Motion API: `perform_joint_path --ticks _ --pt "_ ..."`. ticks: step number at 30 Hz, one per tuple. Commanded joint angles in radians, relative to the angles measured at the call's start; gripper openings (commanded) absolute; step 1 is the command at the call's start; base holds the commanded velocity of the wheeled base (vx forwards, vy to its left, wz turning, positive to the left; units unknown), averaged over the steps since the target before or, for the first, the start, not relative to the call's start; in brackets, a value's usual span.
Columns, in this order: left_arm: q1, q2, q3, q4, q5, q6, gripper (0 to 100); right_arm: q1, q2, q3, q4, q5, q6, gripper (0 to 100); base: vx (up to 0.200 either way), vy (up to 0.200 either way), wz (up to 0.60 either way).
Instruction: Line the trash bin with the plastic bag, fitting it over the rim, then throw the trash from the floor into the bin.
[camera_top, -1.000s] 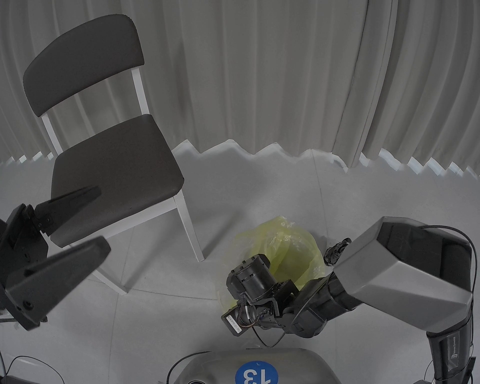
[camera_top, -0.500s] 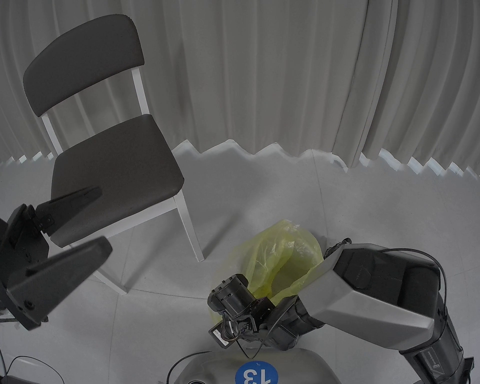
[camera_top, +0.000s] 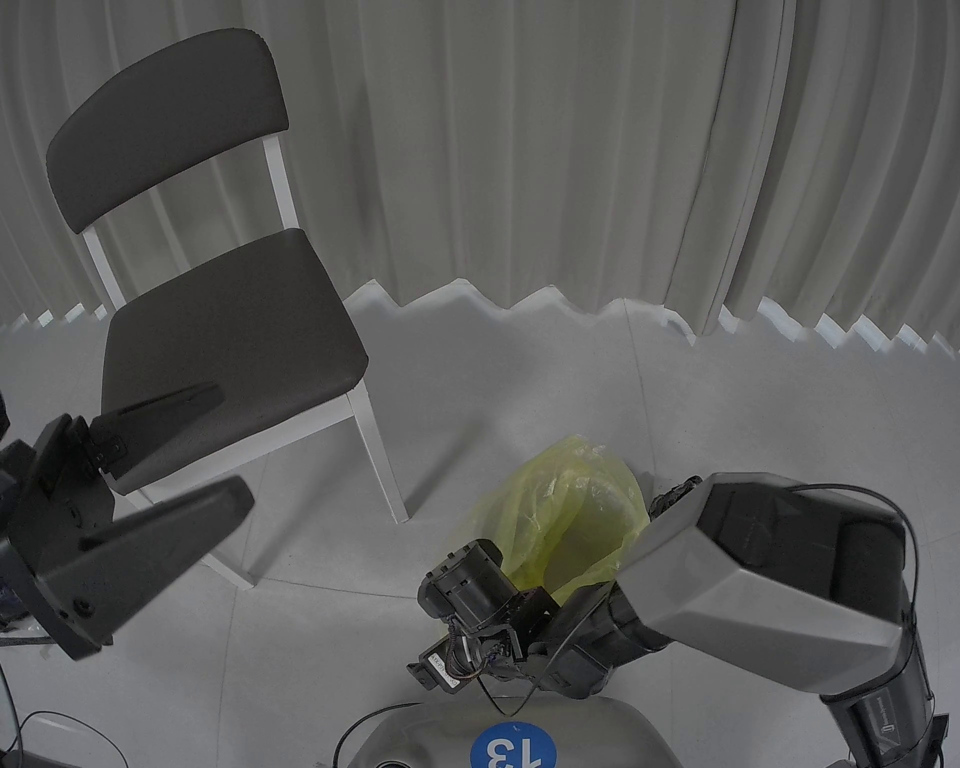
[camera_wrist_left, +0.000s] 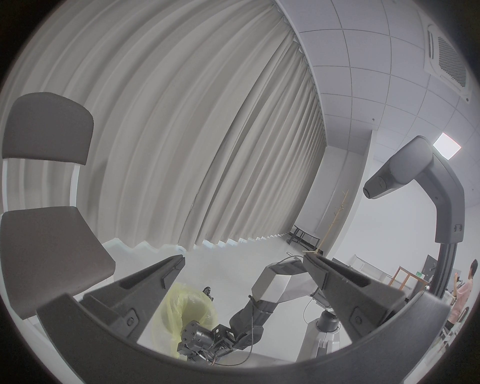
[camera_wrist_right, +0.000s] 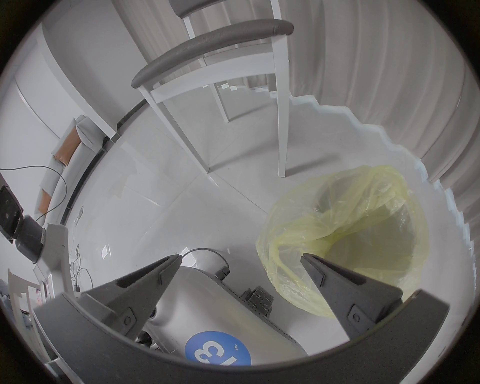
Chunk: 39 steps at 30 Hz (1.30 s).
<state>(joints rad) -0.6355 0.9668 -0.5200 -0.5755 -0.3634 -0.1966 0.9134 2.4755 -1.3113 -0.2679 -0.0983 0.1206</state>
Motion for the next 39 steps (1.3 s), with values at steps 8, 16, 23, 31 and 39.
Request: perform_joint_path --ticks 8,16,23,31,39 --pt "-0.009 0.188 0.103 -0.26 0.001 -0.038 100 0.005 -0.224 0.149 -0.008 -0.032 0.022 100 0.0 0.0 0.0" --pt "-0.024 0.205 0.103 -0.297 -0.005 -0.087 100 0.001 -0.159 0.119 -0.042 -0.047 0.022 100 0.0 0.0 0.0" --pt "-0.049 0.308 -0.003 -0.214 0.012 -0.247 100 -0.094 -0.274 0.207 -0.044 -0.049 0.024 100 0.0 0.0 0.0" --pt "0.013 0.498 -0.471 0.372 0.012 -0.299 100 -0.234 -0.518 0.405 -0.047 -0.05 0.01 100 0.0 0.0 0.0" --pt "0.043 0.848 -0.681 0.622 0.129 -0.03 100 -0.4 -0.586 0.63 -0.248 -0.052 -0.055 100 0.0 0.0 0.0"
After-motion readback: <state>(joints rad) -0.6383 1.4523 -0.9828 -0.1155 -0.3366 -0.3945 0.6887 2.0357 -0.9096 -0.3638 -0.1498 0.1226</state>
